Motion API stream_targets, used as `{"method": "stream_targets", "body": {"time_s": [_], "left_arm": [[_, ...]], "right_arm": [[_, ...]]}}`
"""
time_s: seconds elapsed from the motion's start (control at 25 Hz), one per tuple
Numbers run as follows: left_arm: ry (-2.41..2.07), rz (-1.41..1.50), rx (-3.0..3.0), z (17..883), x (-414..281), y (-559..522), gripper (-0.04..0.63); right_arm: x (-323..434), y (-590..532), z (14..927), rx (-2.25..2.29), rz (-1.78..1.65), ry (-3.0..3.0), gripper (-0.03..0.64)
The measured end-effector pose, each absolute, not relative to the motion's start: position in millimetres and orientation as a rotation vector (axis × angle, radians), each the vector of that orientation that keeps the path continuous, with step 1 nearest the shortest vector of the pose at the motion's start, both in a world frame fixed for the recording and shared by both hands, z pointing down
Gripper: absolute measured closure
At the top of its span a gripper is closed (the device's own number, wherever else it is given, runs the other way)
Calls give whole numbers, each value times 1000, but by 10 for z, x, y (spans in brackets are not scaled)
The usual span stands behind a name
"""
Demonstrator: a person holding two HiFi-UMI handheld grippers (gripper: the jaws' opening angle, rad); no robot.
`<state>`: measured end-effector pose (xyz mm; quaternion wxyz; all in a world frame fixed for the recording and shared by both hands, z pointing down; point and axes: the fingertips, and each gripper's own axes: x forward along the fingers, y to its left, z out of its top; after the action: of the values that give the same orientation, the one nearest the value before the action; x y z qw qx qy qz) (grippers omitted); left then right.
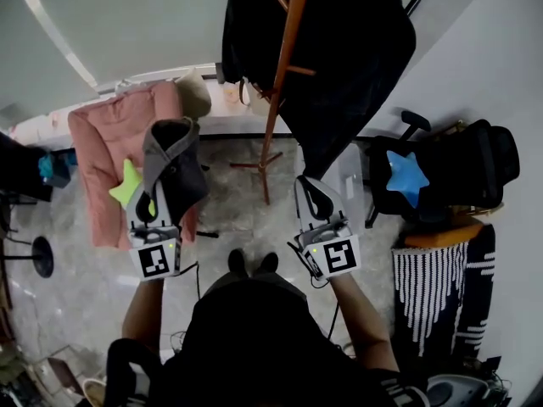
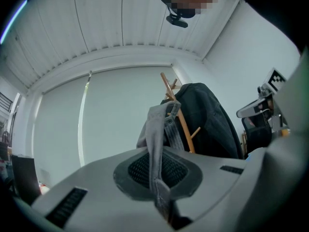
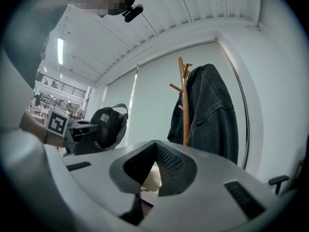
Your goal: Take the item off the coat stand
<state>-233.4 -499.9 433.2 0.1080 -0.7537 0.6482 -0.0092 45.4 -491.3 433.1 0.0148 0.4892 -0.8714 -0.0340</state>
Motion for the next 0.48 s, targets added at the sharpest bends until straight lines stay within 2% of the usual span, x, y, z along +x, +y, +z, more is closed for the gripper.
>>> {"method": "stream_targets", "body": {"time_s": [0.48], "left_arm": [[1924, -66, -2233, 4578, -2376, -4834, 571]], "right_arm": [[553, -4947, 4521, 1568, -64, -2622, 598]]}}
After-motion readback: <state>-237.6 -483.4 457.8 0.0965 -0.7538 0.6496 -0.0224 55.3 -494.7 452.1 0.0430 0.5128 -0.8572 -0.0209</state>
